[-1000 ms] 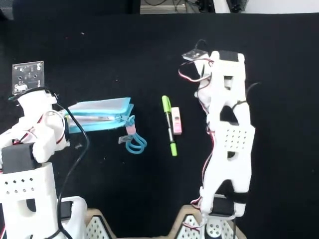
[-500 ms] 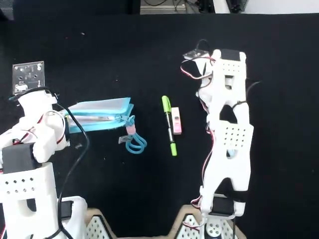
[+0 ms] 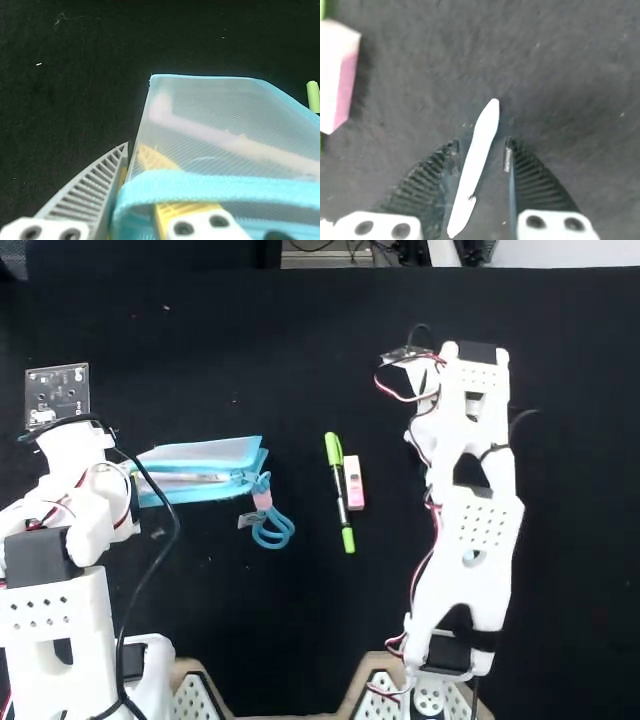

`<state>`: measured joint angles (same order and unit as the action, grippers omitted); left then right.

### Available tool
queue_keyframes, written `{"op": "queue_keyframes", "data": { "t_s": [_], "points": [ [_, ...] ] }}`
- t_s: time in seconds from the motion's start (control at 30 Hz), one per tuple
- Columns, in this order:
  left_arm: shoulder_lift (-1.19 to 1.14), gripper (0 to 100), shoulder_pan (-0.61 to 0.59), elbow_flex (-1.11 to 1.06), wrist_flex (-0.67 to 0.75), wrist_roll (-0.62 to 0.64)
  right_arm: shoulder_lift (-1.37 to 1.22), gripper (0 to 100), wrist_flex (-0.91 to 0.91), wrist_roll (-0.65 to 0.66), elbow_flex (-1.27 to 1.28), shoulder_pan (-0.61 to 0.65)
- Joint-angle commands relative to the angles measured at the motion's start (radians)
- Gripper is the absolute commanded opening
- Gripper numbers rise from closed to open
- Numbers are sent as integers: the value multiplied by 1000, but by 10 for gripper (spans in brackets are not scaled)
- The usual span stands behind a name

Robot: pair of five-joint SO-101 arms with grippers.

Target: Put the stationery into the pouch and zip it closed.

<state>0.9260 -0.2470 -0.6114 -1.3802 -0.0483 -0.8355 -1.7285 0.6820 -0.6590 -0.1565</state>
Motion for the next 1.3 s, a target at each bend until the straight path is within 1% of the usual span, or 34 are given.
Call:
{"op": "queue_keyframes", "data": {
  "t_s": [0.0,0.13,0.27,0.43,0.53,0.6,0.63,0.67,0.77,0.8,0.9,1.1,1.2,1.27],
  "points": [
    [-3,30,-2,-22,6,-8,127,136,26,-8,99,5],
    [-3,30,-2,-22,6,-8,209,135,196,-8,303,-18],
    [-3,30,-2,-22,6,-8,291,135,379,-9,495,-11],
    [-3,30,-2,-22,6,-8,334,134,519,-83,581,6],
    [-3,30,-2,-22,6,-8,332,114,534,-94,591,6],
    [-3,30,-2,-22,6,-8,332,25,531,-94,602,3],
    [-3,30,-2,-22,6,-8,335,6,532,-94,613,2],
    [-3,30,-2,-22,6,-8,340,19,531,-94,621,0],
    [-3,30,-2,-22,6,-8,390,11,497,-94,619,0],
    [-3,30,-2,-22,6,-8,429,10,471,-97,622,3],
    [-3,30,-2,-22,6,-8,590,11,402,-169,667,31],
    [-3,30,-2,-24,6,-8,990,11,460,-192,928,124],
    [-3,30,-2,-24,6,-8,1176,11,468,-193,997,183],
    [-3,30,-2,-24,6,-8,1293,11,466,-233,1018,215]
  ]
}}
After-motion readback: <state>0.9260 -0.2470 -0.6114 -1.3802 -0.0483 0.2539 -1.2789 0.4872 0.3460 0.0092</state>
